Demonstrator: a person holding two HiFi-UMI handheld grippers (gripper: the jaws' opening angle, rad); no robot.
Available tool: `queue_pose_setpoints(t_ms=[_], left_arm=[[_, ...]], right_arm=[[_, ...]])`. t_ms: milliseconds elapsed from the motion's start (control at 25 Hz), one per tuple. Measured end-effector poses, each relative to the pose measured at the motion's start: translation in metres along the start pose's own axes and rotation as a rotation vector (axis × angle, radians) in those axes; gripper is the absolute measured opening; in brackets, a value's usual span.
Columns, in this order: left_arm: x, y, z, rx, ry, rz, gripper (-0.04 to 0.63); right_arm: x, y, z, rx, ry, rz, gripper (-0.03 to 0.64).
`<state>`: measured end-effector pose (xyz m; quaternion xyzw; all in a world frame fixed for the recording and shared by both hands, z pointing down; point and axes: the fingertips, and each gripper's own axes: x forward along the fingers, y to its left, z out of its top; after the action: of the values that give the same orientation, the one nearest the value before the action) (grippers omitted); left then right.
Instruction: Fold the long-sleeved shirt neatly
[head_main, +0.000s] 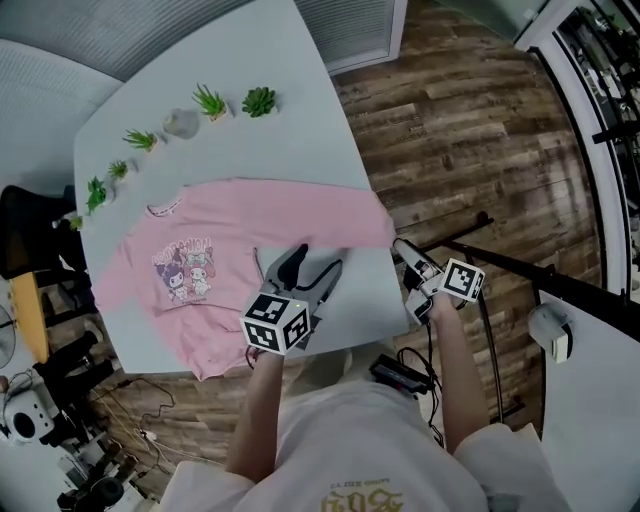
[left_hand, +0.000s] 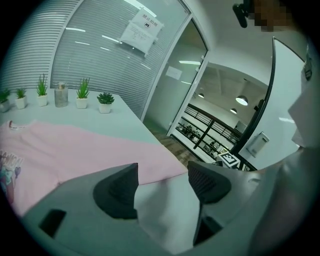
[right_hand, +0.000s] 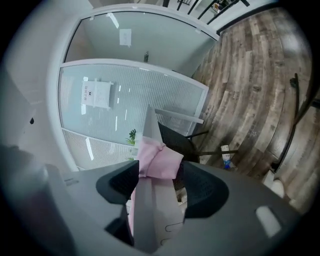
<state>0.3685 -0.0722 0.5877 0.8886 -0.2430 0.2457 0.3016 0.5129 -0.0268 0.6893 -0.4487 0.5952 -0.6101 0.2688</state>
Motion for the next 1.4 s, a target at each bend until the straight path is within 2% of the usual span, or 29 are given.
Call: queue_pose_setpoints(t_ms=[240,480,640,800,960,1040,1120,1400], left_arm=[[-0.001,0.005,0.000,-0.069,-0.019,-0.006,0.302],[-0.001,0.011,0.001,-0.091,-0.024,-0.003,0.291],[-0.001,0.011,0.001,-0.097,-0.024,-0.008,0.284],[-0.003,0.014,-0.003,-0.086,-0.015,0.008,0.282],[-0.004,0.013,-0.005,-0.042,0.001,0.021,0.279],[-0.006,0.013,-0.004,-0.051,-0.008,0.028,0.278],[-0.008,0.016,-0.004,-0.063,-0.014,0.042,0.278],[-0.014,0.021,-0.002,-0.064,-0.010,0.058,0.285]], right_arm=[[0.012,-0.014,-0.001,0.083,0.016,0.035,0.305],[0.017,-0.018,0.001,0.198,-0.005,0.133,0.339],[0.022,-0.011,-0.003,0.228,0.011,0.188,0.339],[0.022,-0.009,-0.003,0.240,-0.019,0.192,0.243],[0.018,-0.006,0.004,0.171,-0.048,0.161,0.156],[0.016,-0.007,0.010,0.122,-0.074,0.116,0.023],[0.013,-0.007,0.014,0.094,-0.099,0.084,0.020],[0.002,0.014,0.022,0.014,-0.127,0.061,0.018]])
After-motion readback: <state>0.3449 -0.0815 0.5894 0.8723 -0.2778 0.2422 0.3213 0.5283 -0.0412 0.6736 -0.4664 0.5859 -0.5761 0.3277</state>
